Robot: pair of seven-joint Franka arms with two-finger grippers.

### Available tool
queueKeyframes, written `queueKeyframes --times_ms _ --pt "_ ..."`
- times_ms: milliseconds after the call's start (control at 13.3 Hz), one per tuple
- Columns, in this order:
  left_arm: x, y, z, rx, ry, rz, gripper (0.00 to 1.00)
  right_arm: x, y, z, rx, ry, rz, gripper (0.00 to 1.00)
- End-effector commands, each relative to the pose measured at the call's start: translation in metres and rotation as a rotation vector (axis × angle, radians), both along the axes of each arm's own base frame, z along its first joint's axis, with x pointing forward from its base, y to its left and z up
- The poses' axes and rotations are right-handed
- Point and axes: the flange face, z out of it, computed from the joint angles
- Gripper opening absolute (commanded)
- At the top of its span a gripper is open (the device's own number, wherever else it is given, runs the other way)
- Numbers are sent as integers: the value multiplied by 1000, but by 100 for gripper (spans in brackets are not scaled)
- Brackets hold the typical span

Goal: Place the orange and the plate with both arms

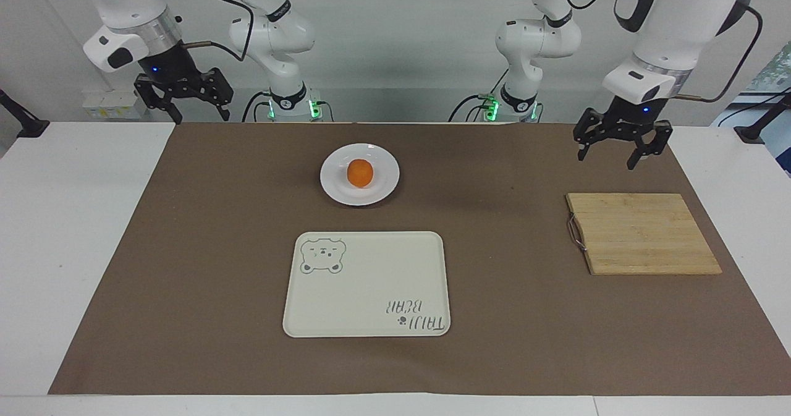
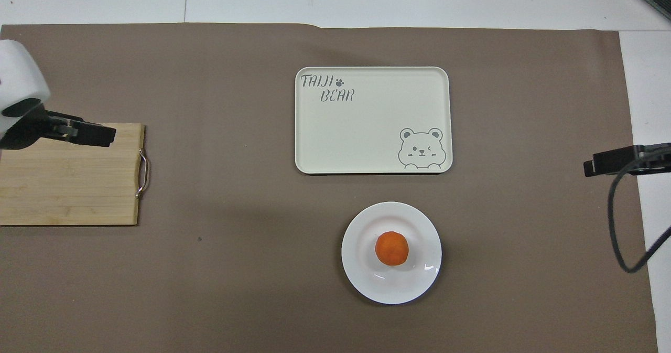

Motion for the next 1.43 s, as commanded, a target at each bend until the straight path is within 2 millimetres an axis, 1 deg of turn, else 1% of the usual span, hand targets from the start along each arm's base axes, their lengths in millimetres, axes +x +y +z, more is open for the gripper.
queueKeyframes --times_ms 0,150,226,301,376,451,527,602,677,752,828,903,978,1053,1129,1204,1354 --pt "-1 17 10 16 30 5 100 0 16 -35 71 17 -15 100" --pt "-2 34 13 15 32 34 100 1 26 -69 150 41 -27 100" --pt "-2 41 19 15 20 42 100 1 33 -85 171 46 -29 100" --pt "-2 44 22 15 12 45 100 2 47 -100 183 53 -15 100" --pt "-1 45 22 14 11 49 100 2 53 -111 206 57 -19 100" --pt "0 46 21 15 15 52 100 -1 58 -127 236 75 -29 100" --pt "1 46 23 16 12 50 100 -5 65 -149 272 91 -40 100" --pt "3 44 31 15 11 47 100 -10 69 -171 305 101 -45 100" --pt "6 43 26 11 55 45 100 -16 78 -190 326 100 -31 100" --pt "8 43 30 11 66 45 100 -20 84 -205 334 93 -23 100" --pt "10 44 31 10 63 46 100 -23 87 -214 339 86 -26 100" --pt "10 43 32 10 62 45 100 -25 89 -223 368 98 -30 100" --pt "9 43 32 6 62 46 100 -27 88 -244 423 112 -21 100" --pt "9 40 35 9 46 42 100 -31 88 -261 464 106 -14 100" --pt "10 42 34 10 46 48 100 -36 87 -276 483 97 -16 100" --pt "8 41 35 9 48 49 100 -41 85 -286 497 95 -12 100" --pt "7 37 34 10 54 43 100 -44 73 -305 545 95 -13 100"
